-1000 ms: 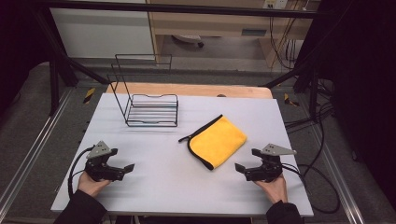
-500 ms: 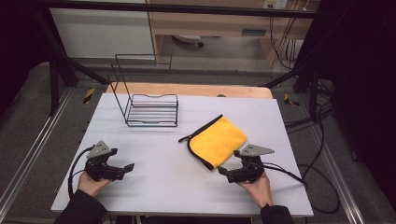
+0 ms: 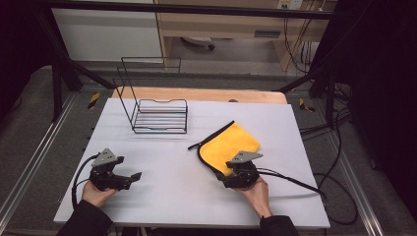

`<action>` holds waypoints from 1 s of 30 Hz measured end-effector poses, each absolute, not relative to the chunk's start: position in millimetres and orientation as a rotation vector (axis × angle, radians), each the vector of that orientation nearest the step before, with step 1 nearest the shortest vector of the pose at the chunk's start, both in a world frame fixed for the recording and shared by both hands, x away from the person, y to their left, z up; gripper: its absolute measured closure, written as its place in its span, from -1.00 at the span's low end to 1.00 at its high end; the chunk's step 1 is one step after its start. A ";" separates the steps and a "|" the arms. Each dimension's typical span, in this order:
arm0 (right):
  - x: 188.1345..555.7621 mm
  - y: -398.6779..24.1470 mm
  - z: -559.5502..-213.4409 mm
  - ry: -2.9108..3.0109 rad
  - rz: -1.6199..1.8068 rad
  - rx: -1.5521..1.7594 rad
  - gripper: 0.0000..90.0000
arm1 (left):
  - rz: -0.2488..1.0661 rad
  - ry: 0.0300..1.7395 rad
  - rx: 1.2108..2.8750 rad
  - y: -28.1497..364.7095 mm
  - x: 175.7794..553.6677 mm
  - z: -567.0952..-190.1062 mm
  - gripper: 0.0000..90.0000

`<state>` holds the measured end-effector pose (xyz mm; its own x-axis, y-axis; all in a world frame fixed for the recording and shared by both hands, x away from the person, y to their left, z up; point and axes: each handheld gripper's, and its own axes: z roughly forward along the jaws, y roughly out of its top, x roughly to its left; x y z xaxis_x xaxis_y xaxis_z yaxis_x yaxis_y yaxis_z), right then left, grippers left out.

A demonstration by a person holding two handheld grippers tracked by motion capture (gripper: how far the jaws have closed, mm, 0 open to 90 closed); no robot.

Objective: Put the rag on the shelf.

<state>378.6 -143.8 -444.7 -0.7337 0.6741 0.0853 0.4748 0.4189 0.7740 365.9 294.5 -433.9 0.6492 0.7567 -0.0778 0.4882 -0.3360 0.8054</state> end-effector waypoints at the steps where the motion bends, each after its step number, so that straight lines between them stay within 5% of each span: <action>1: 379.3 -142.5 -445.2 2.443 1.215 1.001 0.02 | 0.393 0.971 2.005 294.7 366.0 -434.0 -0.92; 18: 384.2 -132.2 -452.6 2.402 1.068 0.987 0.72 | 0.382 0.970 2.011 292.7 366.7 -434.8 -0.89; 30: 385.4 -137.1 -441.0 2.432 1.072 1.016 0.85 | 0.379 0.974 2.006 294.4 366.0 -433.8 -0.88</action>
<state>385.4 -137.1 -441.0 -0.7068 0.7073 0.0139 0.4874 0.4726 0.7342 366.0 294.4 -433.8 0.6505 0.7544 -0.0883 0.4958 -0.3336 0.8018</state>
